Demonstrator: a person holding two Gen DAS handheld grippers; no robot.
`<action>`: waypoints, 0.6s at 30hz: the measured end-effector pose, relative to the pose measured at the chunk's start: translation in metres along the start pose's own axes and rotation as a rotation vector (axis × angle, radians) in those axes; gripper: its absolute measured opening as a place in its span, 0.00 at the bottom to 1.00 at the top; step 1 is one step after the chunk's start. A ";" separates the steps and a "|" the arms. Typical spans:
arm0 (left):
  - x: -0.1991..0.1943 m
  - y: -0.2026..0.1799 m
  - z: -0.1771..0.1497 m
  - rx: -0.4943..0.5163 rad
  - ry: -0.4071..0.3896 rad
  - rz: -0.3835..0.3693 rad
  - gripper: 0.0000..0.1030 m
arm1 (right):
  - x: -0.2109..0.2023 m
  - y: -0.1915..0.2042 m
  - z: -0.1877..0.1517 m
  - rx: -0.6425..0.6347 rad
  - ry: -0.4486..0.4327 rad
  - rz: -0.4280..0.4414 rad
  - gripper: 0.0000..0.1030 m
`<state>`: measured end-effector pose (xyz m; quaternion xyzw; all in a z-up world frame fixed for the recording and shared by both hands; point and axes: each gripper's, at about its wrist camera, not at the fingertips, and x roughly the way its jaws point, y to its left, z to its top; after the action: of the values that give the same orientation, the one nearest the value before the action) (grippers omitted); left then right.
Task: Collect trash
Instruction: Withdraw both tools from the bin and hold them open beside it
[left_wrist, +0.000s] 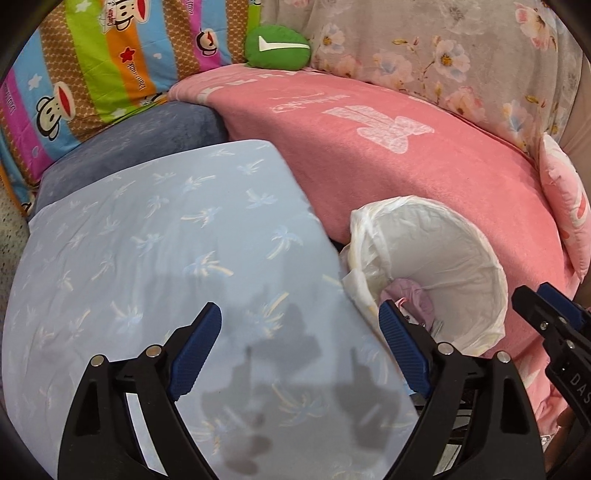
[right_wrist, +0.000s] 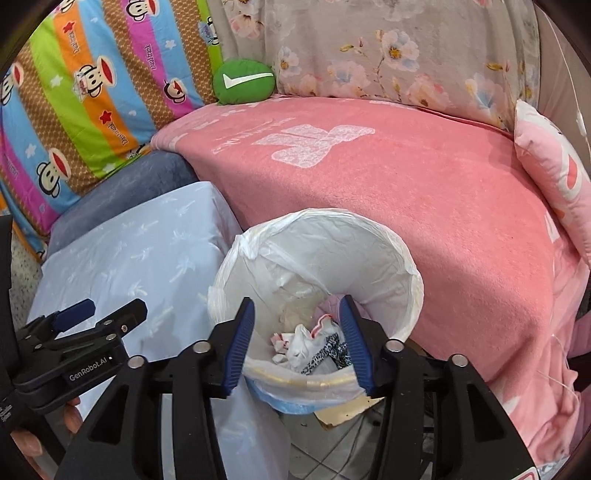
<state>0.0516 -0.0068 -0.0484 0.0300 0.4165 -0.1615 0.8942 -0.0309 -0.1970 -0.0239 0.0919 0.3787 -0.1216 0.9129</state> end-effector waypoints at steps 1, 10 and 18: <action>-0.001 0.002 -0.002 -0.006 0.004 0.004 0.81 | -0.002 0.001 -0.002 -0.007 -0.001 -0.006 0.50; -0.011 0.007 -0.018 -0.008 -0.002 0.041 0.85 | -0.010 0.015 -0.019 -0.053 0.010 -0.039 0.55; -0.010 0.010 -0.032 -0.018 0.027 0.061 0.85 | -0.011 0.021 -0.027 -0.088 0.019 -0.072 0.55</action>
<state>0.0248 0.0114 -0.0624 0.0368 0.4288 -0.1299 0.8933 -0.0508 -0.1679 -0.0333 0.0391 0.3954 -0.1364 0.9075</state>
